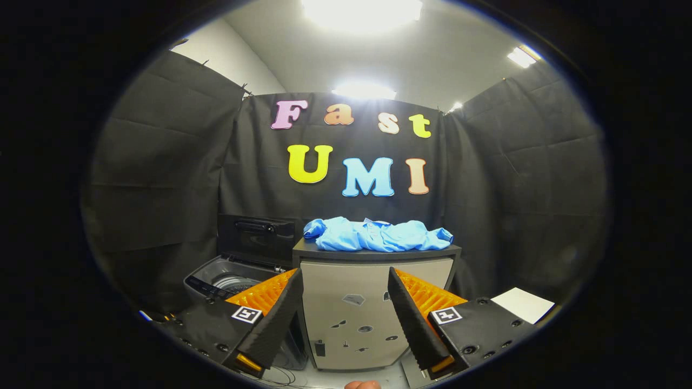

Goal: Put the clothes into the washing machine and then close the washing machine lid.

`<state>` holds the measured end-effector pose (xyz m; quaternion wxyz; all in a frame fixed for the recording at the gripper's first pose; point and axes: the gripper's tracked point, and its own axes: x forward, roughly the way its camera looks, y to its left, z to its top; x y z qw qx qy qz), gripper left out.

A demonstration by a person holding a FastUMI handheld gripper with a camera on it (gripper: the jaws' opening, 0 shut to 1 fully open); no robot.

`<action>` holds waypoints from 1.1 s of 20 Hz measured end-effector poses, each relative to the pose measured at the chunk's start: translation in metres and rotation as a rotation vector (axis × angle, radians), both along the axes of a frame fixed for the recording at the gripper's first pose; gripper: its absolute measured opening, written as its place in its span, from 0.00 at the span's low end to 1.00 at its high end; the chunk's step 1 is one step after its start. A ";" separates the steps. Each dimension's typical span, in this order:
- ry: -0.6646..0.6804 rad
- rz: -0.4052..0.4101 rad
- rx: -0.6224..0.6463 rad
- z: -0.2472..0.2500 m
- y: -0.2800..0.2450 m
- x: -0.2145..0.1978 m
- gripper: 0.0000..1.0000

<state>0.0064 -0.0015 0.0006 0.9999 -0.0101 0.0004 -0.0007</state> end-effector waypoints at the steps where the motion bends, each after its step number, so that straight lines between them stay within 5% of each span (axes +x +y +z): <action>1: -0.001 0.001 -0.001 0.001 0.000 0.000 0.98; 12: -0.007 0.000 -0.005 0.022 -0.007 0.021 0.98; 22: 0.097 0.040 -0.016 0.079 -0.032 0.085 0.98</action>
